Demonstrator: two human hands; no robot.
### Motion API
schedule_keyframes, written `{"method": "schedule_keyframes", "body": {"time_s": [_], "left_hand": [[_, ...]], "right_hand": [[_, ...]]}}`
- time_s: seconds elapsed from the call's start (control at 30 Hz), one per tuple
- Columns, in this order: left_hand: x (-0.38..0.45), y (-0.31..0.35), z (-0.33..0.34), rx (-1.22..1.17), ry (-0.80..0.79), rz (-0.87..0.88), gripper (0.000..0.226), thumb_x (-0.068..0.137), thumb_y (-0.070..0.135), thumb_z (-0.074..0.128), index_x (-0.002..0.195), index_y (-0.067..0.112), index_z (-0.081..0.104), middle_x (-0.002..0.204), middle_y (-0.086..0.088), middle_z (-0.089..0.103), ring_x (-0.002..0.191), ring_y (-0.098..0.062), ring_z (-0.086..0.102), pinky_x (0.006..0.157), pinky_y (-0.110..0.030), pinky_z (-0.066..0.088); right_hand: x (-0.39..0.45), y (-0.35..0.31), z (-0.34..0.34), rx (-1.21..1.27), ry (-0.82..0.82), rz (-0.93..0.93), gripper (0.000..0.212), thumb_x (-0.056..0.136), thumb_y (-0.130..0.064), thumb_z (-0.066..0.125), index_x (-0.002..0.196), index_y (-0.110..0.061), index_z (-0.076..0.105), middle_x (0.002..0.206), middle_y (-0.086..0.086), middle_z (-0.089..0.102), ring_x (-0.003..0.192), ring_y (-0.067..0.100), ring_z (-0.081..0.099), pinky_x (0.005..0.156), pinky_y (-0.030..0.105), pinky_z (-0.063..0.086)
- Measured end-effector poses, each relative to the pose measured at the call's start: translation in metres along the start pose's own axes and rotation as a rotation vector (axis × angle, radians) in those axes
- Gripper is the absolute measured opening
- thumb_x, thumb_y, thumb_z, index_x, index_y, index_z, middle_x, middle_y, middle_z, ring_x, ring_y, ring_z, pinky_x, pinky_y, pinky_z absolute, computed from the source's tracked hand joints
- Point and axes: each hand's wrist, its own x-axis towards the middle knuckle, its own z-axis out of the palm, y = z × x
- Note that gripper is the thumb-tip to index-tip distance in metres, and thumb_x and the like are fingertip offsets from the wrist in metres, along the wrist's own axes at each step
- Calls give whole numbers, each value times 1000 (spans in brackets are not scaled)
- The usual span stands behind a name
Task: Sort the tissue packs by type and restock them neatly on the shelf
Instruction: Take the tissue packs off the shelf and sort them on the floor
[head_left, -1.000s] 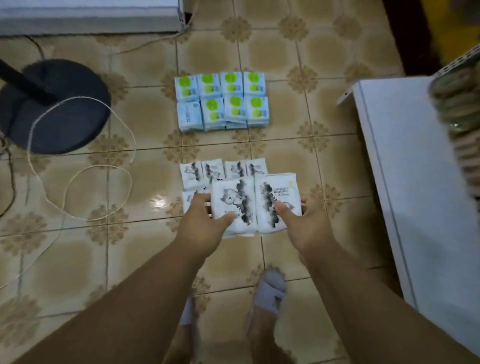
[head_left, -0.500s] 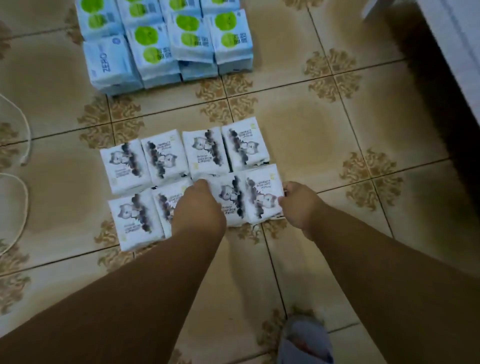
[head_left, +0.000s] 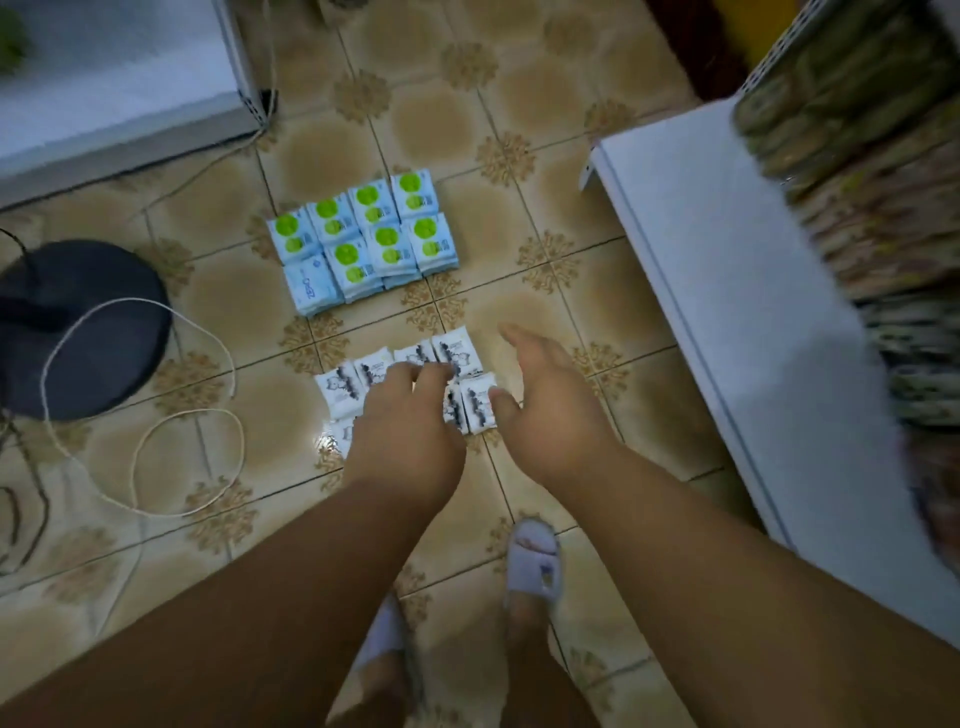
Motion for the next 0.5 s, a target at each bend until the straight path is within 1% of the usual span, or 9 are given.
{"method": "schedule_keyframes", "body": {"time_s": [0.07, 0.13, 0.17, 0.23, 0.3, 0.33, 0.4, 0.47, 0.5], "left_hand": [[-27, 43, -71, -29, 90, 129, 48, 87, 16, 62, 133, 26, 51, 132, -2, 47, 118, -26, 48, 86, -34, 39], [-51, 83, -134, -51, 157, 259, 46, 85, 14, 63, 129, 25, 55, 128, -3, 52, 115, -28, 50, 88, -36, 40], [-60, 102, -161, -70, 188, 325, 45, 85, 13, 63, 128, 24, 57, 127, -4, 53, 114, -29, 51, 90, -38, 41], [-75, 136, -211, -107, 253, 465, 44, 83, 12, 64, 125, 23, 59, 122, -5, 56, 111, -30, 52, 92, -40, 43], [-89, 169, -253, -144, 309, 607, 43, 83, 13, 64, 124, 25, 59, 120, -2, 57, 109, -27, 53, 89, -39, 45], [-96, 185, -273, -171, 333, 678, 42, 83, 14, 64, 123, 26, 59, 119, 1, 57, 108, -24, 53, 87, -39, 46], [-111, 216, -306, -224, 340, 838, 39, 83, 15, 63, 121, 27, 61, 118, 6, 58, 105, -19, 54, 85, -37, 48], [-136, 246, -334, -283, 337, 1012, 35, 83, 16, 62, 116, 26, 62, 114, 8, 61, 102, -16, 57, 86, -34, 49], [-145, 258, -343, -301, 335, 1067, 34, 84, 17, 62, 116, 26, 63, 113, 8, 62, 102, -16, 57, 87, -36, 50]], "right_hand": [[-42, -53, -63, 5, 146, -54, 62, 95, -19, 57, 150, -28, 32, 150, -3, 37, 133, 15, 40, 103, 22, 34], [-84, -99, -118, -4, 289, -92, 61, 93, -20, 59, 149, -27, 34, 147, 0, 39, 130, 17, 43, 104, 31, 41], [-102, -117, -144, -6, 356, -105, 60, 93, -21, 59, 148, -26, 36, 145, 0, 41, 127, 16, 45, 102, 32, 43], [-138, -147, -187, -7, 472, -117, 59, 93, -21, 60, 147, -27, 37, 141, -1, 42, 120, 12, 47, 95, 25, 43], [-174, -171, -222, -24, 585, -97, 56, 95, -24, 58, 147, -30, 36, 140, -5, 40, 119, 9, 46, 90, 18, 37], [-193, -183, -237, -18, 660, -86, 55, 96, -26, 56, 146, -32, 35, 140, -6, 39, 120, 8, 46, 90, 18, 36], [-231, -204, -259, 16, 837, -50, 54, 96, -26, 57, 144, -37, 36, 138, -10, 39, 120, 6, 47, 94, 23, 42], [-278, -225, -280, 42, 1030, -3, 54, 95, -27, 58, 142, -40, 36, 134, -14, 39, 116, 4, 49, 97, 27, 46], [-295, -232, -288, 60, 1089, 1, 54, 95, -27, 58, 142, -41, 36, 133, -15, 40, 115, 3, 50, 97, 28, 47]]}}
